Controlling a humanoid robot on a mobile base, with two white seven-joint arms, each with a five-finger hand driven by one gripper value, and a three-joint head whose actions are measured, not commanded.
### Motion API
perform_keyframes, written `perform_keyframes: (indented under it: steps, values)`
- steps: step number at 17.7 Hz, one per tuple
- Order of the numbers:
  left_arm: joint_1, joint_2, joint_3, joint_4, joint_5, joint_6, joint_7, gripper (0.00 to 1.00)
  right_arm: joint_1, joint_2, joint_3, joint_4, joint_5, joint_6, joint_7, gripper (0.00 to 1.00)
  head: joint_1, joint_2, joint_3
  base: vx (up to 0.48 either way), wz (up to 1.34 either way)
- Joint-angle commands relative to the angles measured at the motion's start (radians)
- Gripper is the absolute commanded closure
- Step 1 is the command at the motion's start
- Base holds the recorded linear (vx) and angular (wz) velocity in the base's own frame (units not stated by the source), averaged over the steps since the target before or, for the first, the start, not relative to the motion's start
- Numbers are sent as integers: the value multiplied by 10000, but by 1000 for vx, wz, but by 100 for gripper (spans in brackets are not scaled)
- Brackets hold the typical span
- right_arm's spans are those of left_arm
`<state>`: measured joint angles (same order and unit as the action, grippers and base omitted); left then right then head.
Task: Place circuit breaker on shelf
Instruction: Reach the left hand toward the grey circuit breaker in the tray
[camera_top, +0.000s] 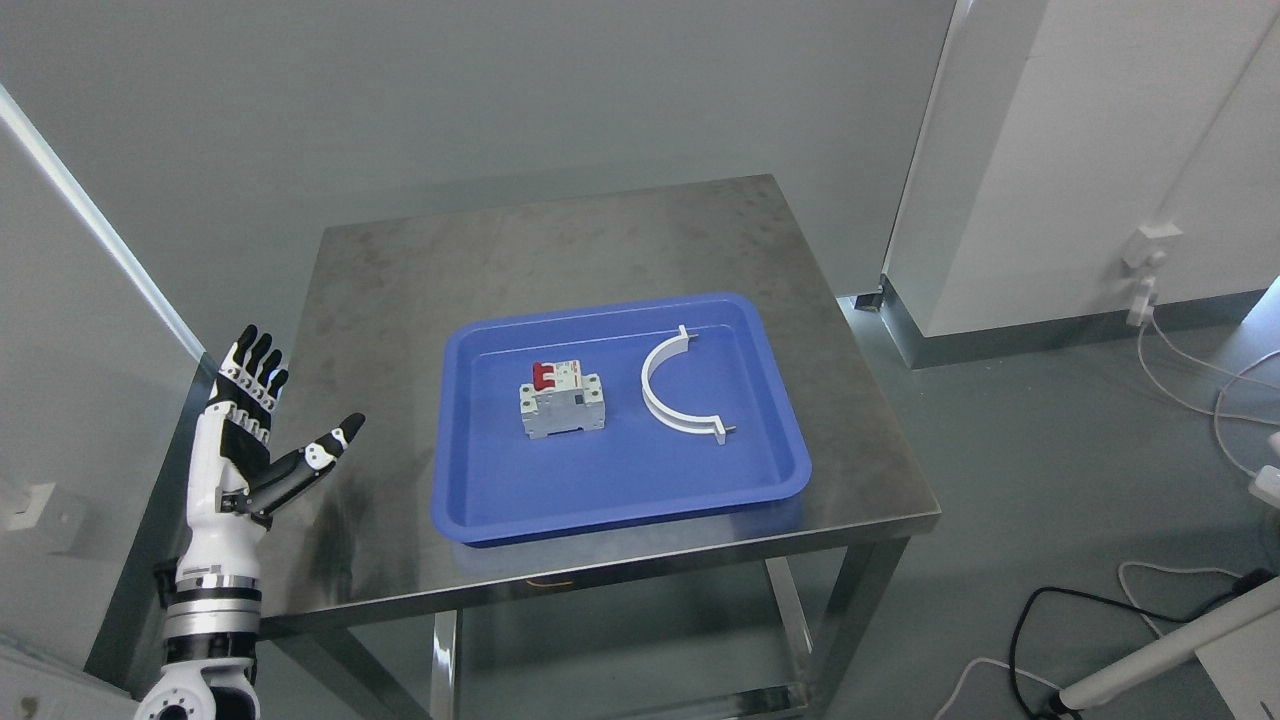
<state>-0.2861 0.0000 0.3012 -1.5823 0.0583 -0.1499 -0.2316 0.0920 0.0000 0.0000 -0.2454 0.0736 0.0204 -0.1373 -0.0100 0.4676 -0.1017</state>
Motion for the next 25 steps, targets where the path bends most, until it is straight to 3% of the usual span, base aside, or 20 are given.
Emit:
perform_keyframes:
  steps: [1, 3, 5, 10, 13, 16, 19, 25]
  values:
    - [-69, 175, -67, -69, 0, -4, -215, 0, 0, -175, 199, -1, 0, 578, 8, 0, 0, 0, 0, 0, 0]
    - [-191, 243, -189, -114, 0, -80, -596, 0, 0, -175, 199, -1, 0, 578, 8, 0, 0, 0, 0, 0, 0]
    - [-665, 1406, -785, -84, -30, -219, -1501, 0, 0, -175, 199, -1, 0, 578, 8, 0, 0, 0, 0, 0, 0]
    - [-1846, 3265, -2717, 99, -1253, -112, -1641, 0, 0, -175, 199, -1, 0, 578, 8, 0, 0, 0, 0, 0, 0]
    - [-2644, 3268, -3716, 252, -1962, 393, -2221, 0, 0, -175, 199, -1, 0, 578, 8, 0, 0, 0, 0, 0, 0]
    - [-2739, 3100, -3917, 346, -1979, 594, -3188, 0, 0, -175, 199, -1, 0, 578, 8, 0, 0, 0, 0, 0, 0]
    - [-2860, 2241, -3978, 330, -2009, 610, -3313, 0, 0, -175, 199, -1, 0, 578, 8, 0, 0, 0, 0, 0, 0]
    - [-3061, 2255, -4485, 345, -3542, 1039, -3588, 2, 0, -175, 199, -1, 0, 578, 8, 0, 0, 0, 0, 0, 0]
